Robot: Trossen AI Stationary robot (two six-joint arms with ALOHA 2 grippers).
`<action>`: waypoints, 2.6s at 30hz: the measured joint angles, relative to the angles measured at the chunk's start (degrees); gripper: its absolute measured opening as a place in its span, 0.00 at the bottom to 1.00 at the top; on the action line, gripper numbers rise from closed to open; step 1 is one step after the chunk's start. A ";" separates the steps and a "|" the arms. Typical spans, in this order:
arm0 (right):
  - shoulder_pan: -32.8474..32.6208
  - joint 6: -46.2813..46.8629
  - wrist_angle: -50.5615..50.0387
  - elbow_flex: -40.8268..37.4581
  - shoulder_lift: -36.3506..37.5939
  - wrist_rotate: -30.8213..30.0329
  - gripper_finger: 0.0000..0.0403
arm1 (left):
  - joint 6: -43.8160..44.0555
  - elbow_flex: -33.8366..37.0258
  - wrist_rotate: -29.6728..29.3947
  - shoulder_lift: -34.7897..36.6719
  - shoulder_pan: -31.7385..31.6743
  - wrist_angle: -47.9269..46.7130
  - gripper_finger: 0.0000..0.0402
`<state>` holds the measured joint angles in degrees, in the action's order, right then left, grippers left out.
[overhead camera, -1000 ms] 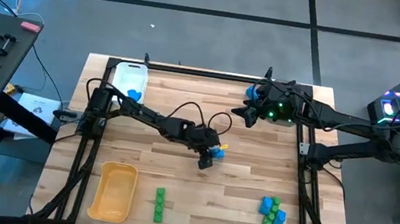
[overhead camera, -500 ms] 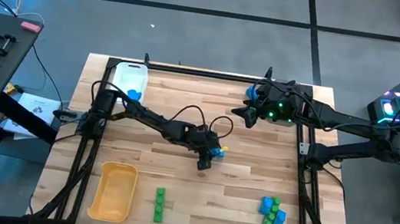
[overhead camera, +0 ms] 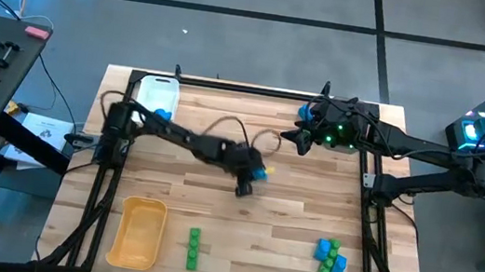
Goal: Sort blocks
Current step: Put the blue game piece into the white bin
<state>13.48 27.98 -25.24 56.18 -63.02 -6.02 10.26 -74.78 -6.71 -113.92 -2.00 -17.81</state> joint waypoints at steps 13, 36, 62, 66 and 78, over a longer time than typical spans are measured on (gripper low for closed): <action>1.27 -2.10 1.20 0.00 0.19 -0.05 0.56 | 5.98 17.95 -19.58 33.83 -21.57 -19.80 0.26; 1.27 -0.78 3.24 0.00 0.08 0.51 0.56 | 21.16 37.11 -20.02 60.90 -36.41 -27.68 0.59; -50.38 85.41 -19.22 -6.86 -8.50 15.16 0.56 | 19.72 37.07 6.22 58.78 -24.89 25.29 0.61; -52.44 90.89 -20.07 -6.86 -12.60 17.19 0.56 | 19.72 37.07 7.95 57.96 -25.02 25.44 0.61; -52.66 93.53 -20.90 -6.86 -22.22 21.24 0.56 | 19.70 37.07 7.99 57.93 -25.02 25.43 0.61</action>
<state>-39.18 121.51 -46.14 49.32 -85.24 15.21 29.96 -37.71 1.28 -55.99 -27.03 7.62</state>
